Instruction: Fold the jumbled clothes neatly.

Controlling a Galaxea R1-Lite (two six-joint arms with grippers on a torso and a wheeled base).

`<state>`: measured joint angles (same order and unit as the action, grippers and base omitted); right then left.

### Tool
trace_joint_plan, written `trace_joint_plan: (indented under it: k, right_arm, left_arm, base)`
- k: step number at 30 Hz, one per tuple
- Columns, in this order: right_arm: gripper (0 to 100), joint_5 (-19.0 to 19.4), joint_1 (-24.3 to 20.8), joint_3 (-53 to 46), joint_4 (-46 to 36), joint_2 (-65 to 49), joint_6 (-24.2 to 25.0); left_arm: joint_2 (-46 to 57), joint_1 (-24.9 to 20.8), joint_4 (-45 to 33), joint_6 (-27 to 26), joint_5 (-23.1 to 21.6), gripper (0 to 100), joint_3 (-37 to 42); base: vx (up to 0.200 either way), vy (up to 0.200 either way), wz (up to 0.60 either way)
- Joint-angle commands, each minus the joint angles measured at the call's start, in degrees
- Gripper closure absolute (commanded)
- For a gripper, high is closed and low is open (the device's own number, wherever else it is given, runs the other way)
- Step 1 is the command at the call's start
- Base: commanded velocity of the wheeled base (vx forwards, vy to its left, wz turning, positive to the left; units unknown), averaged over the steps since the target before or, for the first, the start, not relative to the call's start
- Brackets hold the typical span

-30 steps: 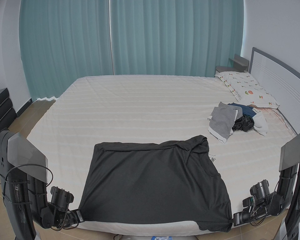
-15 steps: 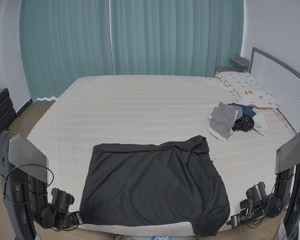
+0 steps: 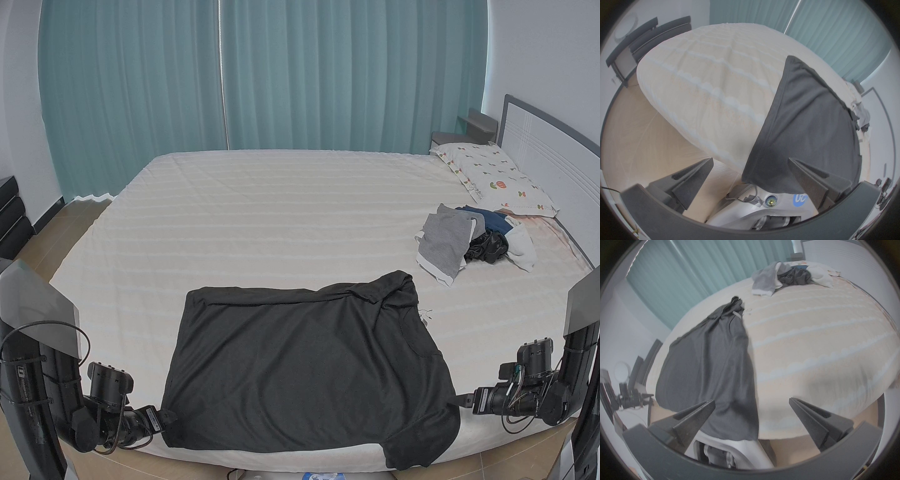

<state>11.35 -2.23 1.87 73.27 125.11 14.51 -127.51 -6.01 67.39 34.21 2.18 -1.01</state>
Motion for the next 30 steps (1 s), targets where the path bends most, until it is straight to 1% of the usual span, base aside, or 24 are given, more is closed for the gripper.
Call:
trace_joint_plan:
  k: [1, 2, 3, 4, 5, 7, 10, 11, 12, 13, 14, 15, 16, 17, 19, 21, 22, 23, 27, 30]
  right_arm:
    - [0, 0.5, 1.4, 8.0, 0.7, 1.0, 7.0]
    - [0, 0.4, 1.4, 8.9, 0.7, 1.4, 7.7]
    - [0, 0.2, 1.0, 11.8, -0.1, 3.0, 9.2]
    - [0, -0.1, 0.6, 14.1, -0.9, 4.4, 10.1]
    - [0, -0.1, 0.6, 14.1, -0.9, 4.4, 10.1]
    - [0, -0.7, 0.3, 19.9, -3.9, 7.2, 11.4]
    - [0, -0.9, -0.1, 28.6, -9.5, 8.6, 15.9]
    - [0, -1.0, -0.1, 29.1, -9.9, 8.6, 16.1]
    - [0, -1.0, -0.3, 33.9, -14.7, 8.7, 17.8]
    - [0, -1.1, -0.4, 37.0, -18.0, 8.8, 18.5]
    - [0, -1.1, -0.4, 37.9, -18.9, 8.9, 18.6]
    - [0, -1.6, -0.5, 42.3, -23.3, 9.4, 19.5]
    - [0, -1.6, -0.5, 42.3, -23.3, 9.4, 19.5]
    - [0, -3.4, -1.0, 47.3, -26.9, 10.6, 20.4]
    - [0, -4.8, -1.5, 50.3, -28.4, 11.9, 20.6]
    - [0, -6.7, -3.0, 54.1, -28.9, 14.5, 20.5]
    - [0, -6.8, -3.1, 54.3, -28.9, 14.7, 20.5]
    - [0, -8.2, -4.0, 56.6, -29.1, 16.1, 20.2]
    - [0, -9.1, -5.7, 59.7, -30.8, 18.0, 19.2]
    - [0, -9.9, -5.9, 62.0, -32.1, 18.7, 18.8]
  left_arm:
    - [3.6, 4.0, 1.1, 2.3, -4.1, 0, -1.4]
    - [3.7, 4.1, 1.2, 3.4, -4.5, 0, -1.8]
    - [3.8, 4.1, 1.1, 6.8, -5.3, 0, -3.0]
    - [3.8, 4.1, 1.1, 8.7, -5.8, 0, -3.9]
    - [3.8, 4.1, 1.1, 8.7, -5.8, 0, -3.9]
    - [3.8, 4.1, 1.1, 10.6, -6.2, 0, -4.6]
    - [4.1, 4.1, 1.2, 11.0, -7.5, 0, -4.8]
    - [4.1, 4.1, 1.2, 11.1, -7.5, 0, -4.8]
    - [4.1, 4.0, 1.2, 12.2, -8.9, 0, -4.9]
    - [4.2, 4.0, 1.3, 13.3, -9.7, 0, -5.2]
    - [4.2, 4.0, 1.3, 13.3, -9.7, 0, -5.3]
    - [4.1, 4.0, 1.4, 14.7, -10.1, 0, -5.8]
    - [4.1, 4.0, 1.4, 14.7, -10.1, 0, -5.8]
    - [3.8, 4.0, 1.4, 15.3, -10.2, 0, -5.9]
    - [3.6, 4.0, 1.5, 15.3, -10.3, 0, -6.0]
    - [3.4, 4.0, 1.5, 15.3, -10.3, 0, -6.1]
    - [3.4, 4.0, 1.5, 15.3, -10.3, 0, -6.1]
    - [3.2, 4.0, 1.5, 15.4, -10.3, 0, -6.4]
    - [2.8, 3.9, 1.5, 15.3, -10.3, 0, -6.4]
    - [2.5, 3.9, 1.5, 15.3, -10.3, 0, -6.4]
  base:
    - [0.0, 0.0, 0.0]
    - [0.0, 0.0, 0.0]
    - [0.0, 0.0, 0.0]
    - [0.0, 0.0, 0.0]
    - [0.0, 0.0, 0.0]
    - [0.0, 0.0, 0.0]
    - [0.0, 0.0, 0.0]
    - [0.0, 0.0, 0.0]
    - [0.0, 0.0, 0.0]
    - [0.0, 0.0, 0.0]
    - [0.0, 0.0, 0.0]
    - [0.0, 0.0, 0.0]
    - [0.0, 0.0, 0.0]
    - [0.0, 0.0, 0.0]
    - [0.0, 0.0, 0.0]
    - [0.0, 0.0, 0.0]
    - [0.0, 0.0, 0.0]
    - [0.0, 0.0, 0.0]
    - [0.0, 0.0, 0.0]
    - [0.0, 0.0, 0.0]
